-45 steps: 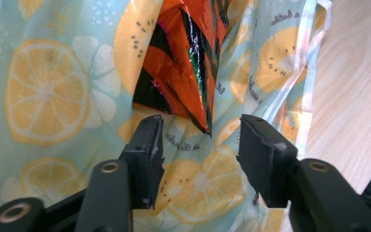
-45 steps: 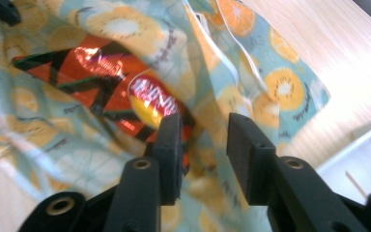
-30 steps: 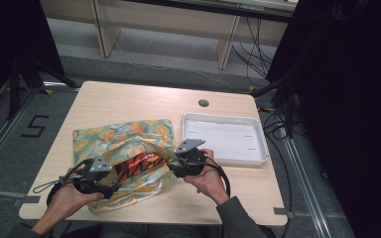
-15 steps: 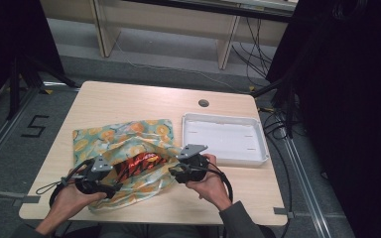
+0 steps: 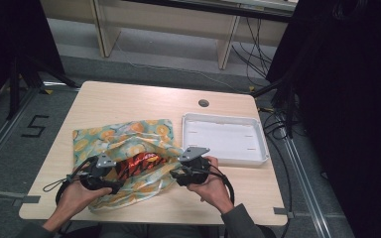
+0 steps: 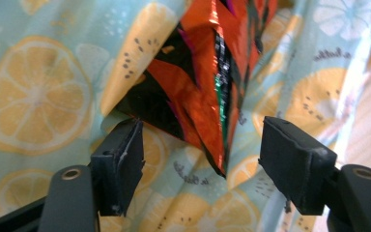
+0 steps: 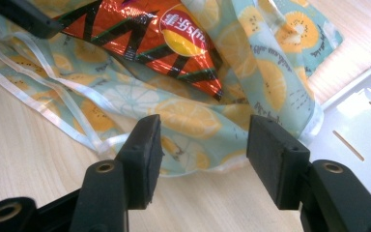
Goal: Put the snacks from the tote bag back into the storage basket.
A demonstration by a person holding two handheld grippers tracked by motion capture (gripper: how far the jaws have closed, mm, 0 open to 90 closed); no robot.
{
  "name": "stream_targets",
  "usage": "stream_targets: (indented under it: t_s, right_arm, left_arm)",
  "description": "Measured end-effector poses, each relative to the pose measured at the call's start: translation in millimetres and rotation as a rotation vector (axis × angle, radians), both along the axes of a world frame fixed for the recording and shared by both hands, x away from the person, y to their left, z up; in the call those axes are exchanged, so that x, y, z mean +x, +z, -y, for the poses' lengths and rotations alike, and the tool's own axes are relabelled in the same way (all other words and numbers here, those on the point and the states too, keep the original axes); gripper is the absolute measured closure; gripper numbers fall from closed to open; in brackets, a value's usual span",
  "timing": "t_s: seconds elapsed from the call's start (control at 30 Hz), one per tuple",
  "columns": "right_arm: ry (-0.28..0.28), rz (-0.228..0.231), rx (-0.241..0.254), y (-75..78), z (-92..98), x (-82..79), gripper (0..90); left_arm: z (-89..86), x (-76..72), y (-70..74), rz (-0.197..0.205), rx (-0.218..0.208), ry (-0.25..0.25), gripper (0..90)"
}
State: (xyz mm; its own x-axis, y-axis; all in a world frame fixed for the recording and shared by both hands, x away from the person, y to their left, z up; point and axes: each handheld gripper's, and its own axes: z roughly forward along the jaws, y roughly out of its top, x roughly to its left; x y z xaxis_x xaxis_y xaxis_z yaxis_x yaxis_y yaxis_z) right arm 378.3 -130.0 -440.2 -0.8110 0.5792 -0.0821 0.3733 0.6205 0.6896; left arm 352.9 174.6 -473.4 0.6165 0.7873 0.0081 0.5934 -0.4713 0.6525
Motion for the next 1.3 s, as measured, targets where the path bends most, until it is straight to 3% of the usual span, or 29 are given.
stream_targets:
  t_s: [0.13,0.37,0.4,0.47,0.5,0.57,0.6,0.67,0.73,0.83,0.97,1.0,1.13,1.2,1.3]
  right_arm:
    - [0.004,-0.009,-0.005,-2.2,2.7,0.1,47.4]
    - [0.014,-0.024,-0.008,-0.6,5.7,1.4,47.4]
    - [0.004,-0.012,-0.004,-1.9,4.6,1.1,47.3]
    - [0.022,-0.008,-0.003,-2.2,3.5,1.6,47.4]
    - [0.026,-0.004,-0.008,-2.5,3.1,2.1,47.4]
    - [0.032,0.004,-0.012,-2.7,3.1,3.1,47.3]
    - [0.031,0.004,-0.009,-2.9,2.3,2.9,47.4]
    - [0.036,-0.001,-0.006,-2.7,2.5,2.9,47.3]
    - [0.036,-0.004,-0.002,-2.6,2.9,3.1,47.4]
    - [0.022,-0.006,-0.003,-2.6,2.6,2.9,47.4]
    - [0.03,-0.006,0.002,-1.1,0.6,0.9,47.4]
    - [0.01,-0.004,0.002,0.3,0.2,0.2,47.4]
    - [0.03,-0.007,0.028,3.8,-1.9,-0.3,47.4]
    - [0.027,-0.017,0.05,3.8,-3.4,-0.8,47.4]
    - [0.063,-0.031,0.059,4.8,-2.5,1.0,47.3]
  left_arm:
    - [-0.2,2.4,1.6,0.002,-0.008,-0.002,35.6]
    - [4.7,4.6,4.8,0.028,0.007,-0.063,47.8]
    - [7.3,3.9,3.2,0.016,-0.004,-0.046,47.7]
    - [9.8,5.5,1.3,0.02,0.02,-0.061,47.8]
    - [9.9,7.7,0.8,0.033,0.058,-0.091,48.4]
    - [12.0,8.4,-1.2,0.032,0.072,-0.096,49.8]
    - [15.1,8.6,-4.5,0.031,0.077,-0.079,58.7]
    - [16.5,11.2,-6.6,0.028,0.077,-0.095,65.3]
    - [17.5,11.9,-6.5,0.045,0.115,-0.132,84.8]
    - [14.7,12.0,-1.1,0.067,0.16,-0.169,88.9]
    - [6.9,8.5,12.4,0.071,0.137,-0.178,89.6]
    - [6.9,8.5,12.4,0.071,0.137,-0.178,89.6]
    - [-0.2,-3.0,33.3,0.045,0.09,-0.243,89.6]
    - [-3.8,-5.5,41.0,0.05,0.084,-0.267,89.6]
    - [-10.2,-9.4,55.1,0.045,0.046,-0.279,89.6]
